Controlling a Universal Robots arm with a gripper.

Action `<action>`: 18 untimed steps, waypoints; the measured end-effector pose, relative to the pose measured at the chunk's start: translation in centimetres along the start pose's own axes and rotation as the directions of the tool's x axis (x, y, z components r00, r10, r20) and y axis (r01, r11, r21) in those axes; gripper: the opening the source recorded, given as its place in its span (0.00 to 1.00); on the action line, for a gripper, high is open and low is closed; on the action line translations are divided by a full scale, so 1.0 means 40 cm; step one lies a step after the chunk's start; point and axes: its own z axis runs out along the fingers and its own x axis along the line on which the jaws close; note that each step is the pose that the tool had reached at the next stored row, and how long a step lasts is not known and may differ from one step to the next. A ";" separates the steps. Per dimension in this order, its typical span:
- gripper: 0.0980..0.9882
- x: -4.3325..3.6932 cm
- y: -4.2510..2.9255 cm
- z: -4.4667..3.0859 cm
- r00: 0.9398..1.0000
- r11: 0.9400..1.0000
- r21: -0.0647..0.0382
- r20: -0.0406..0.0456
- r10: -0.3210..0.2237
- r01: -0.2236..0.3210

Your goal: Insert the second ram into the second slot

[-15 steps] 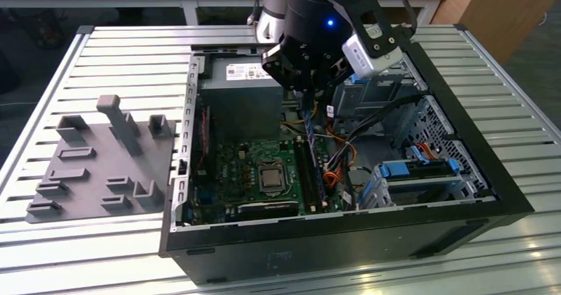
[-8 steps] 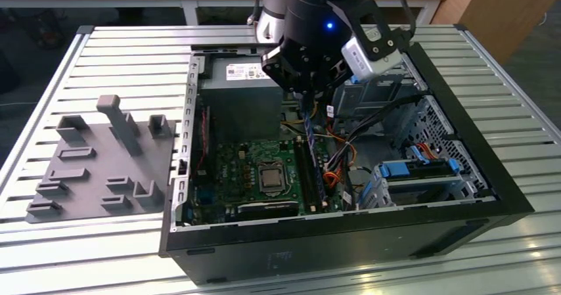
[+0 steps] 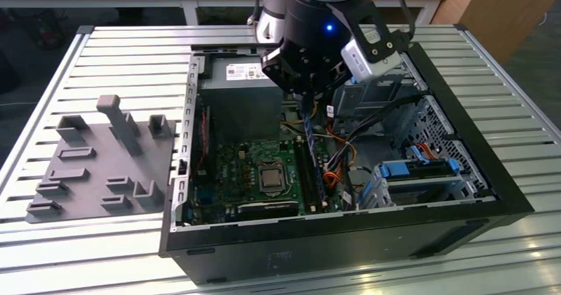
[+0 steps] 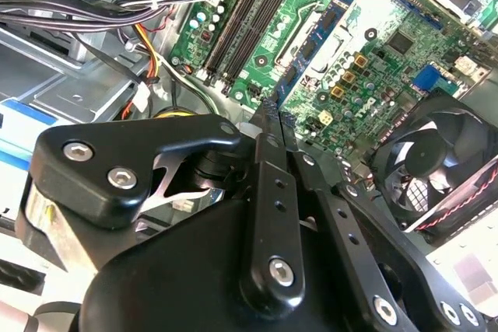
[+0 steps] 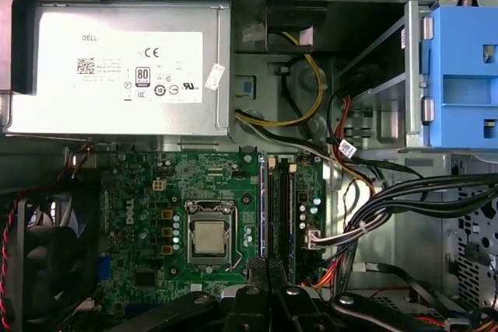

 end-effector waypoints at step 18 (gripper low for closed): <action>0.03 0.002 -0.005 0.143 1.000 1.000 0.000 -0.015 0.001 -0.001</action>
